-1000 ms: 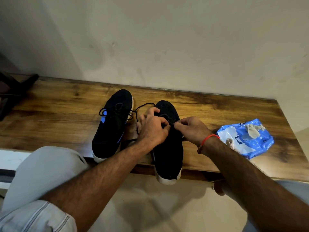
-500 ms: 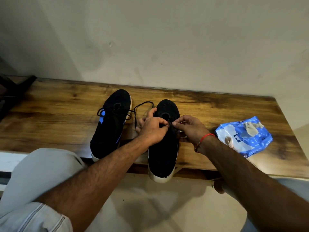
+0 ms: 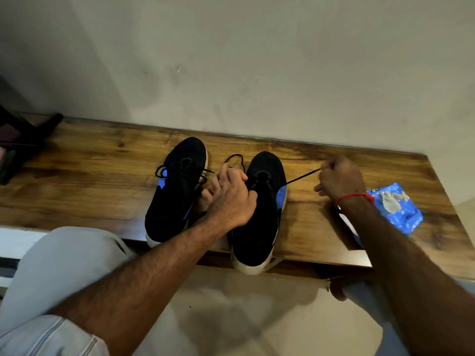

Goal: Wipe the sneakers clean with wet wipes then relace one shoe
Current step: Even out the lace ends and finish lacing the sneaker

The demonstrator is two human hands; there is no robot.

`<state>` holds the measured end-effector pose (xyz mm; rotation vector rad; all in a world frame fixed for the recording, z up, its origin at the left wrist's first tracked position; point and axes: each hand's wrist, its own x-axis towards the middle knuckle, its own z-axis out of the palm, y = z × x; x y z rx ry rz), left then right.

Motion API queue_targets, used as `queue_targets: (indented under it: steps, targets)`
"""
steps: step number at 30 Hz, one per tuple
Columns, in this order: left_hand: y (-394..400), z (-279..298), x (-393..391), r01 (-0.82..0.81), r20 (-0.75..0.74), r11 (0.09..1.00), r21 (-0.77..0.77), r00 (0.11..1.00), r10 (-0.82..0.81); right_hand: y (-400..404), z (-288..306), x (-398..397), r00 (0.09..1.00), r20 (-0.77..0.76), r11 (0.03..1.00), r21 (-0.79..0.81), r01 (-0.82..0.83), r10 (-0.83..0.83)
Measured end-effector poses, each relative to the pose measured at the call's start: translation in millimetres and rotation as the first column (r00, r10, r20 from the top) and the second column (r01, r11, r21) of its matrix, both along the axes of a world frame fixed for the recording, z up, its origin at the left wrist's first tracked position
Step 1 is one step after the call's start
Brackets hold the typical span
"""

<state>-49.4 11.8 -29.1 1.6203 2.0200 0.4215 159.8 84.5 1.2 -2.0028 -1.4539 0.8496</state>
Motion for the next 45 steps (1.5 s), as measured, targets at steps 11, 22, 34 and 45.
queue_targets:
  steps: [11, 22, 34, 45]
  targets:
    - [1, 1, -3, -0.033, -0.085, 0.990, -0.139, 0.996, 0.022, -18, -16, -30, 0.535, 0.668, 0.778, -0.106, -0.619, 0.517]
    - [1, 7, 0, -0.023, -0.064, 0.978, -0.208, 0.998, 0.010, -28, -14, -43, 0.482, 0.675, 0.759, -0.182, -0.625, 0.559]
    - [1, 7, -3, -0.008, -0.085, 0.976, -0.220, 0.996, -0.011, -30, -11, -48, 0.470, 0.733, 0.772, -0.116, -0.625, 0.491]
    - [0, 6, -3, 0.010, -0.080, 0.976, -0.219, 0.996, -0.028, -15, -9, -26, 0.696, 0.512, 0.833, -0.074, -0.549, 0.504]
